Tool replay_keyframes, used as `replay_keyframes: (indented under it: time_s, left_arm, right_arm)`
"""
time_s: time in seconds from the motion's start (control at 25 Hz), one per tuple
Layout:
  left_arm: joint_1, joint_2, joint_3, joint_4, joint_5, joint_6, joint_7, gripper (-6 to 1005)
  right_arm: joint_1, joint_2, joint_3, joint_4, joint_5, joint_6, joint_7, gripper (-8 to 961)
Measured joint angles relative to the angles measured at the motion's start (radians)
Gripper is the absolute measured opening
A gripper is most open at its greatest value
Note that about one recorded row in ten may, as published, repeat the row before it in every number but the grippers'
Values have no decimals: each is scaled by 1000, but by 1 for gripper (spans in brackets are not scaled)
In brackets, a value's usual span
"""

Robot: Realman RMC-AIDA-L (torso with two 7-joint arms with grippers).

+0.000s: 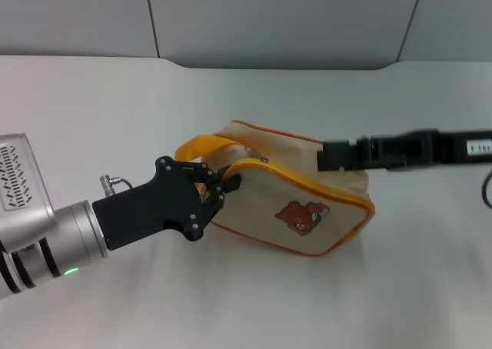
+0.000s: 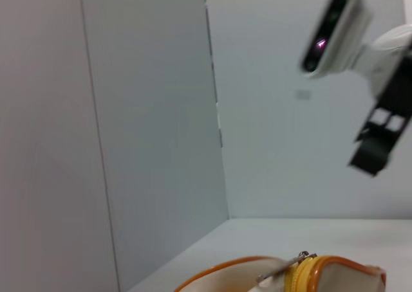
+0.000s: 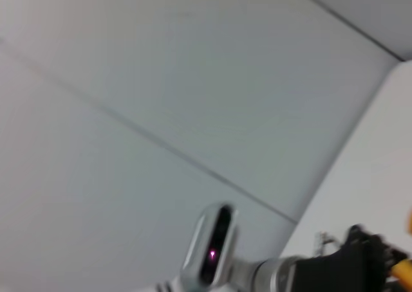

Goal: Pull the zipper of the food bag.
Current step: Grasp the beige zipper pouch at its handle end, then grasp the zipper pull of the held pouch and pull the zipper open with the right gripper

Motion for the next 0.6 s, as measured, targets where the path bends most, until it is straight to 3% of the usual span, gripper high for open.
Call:
replay_keyframes:
  time_s: [0.12, 0.36, 0.6]
  left_arm:
    - [-8, -1, -7, 0, -1, 19, 20, 68]
    - [-15, -2, -10, 0, -4, 47, 49, 69]
    - [-19, -2, -10, -1, -5, 64, 65, 61]
  right_arm:
    - [30, -17, -7, 6, -1, 66, 117, 804]
    - [82, -30, -12, 44, -44, 139, 196, 766]
    - [145, -20, -18, 74, -136, 206, 248, 728]
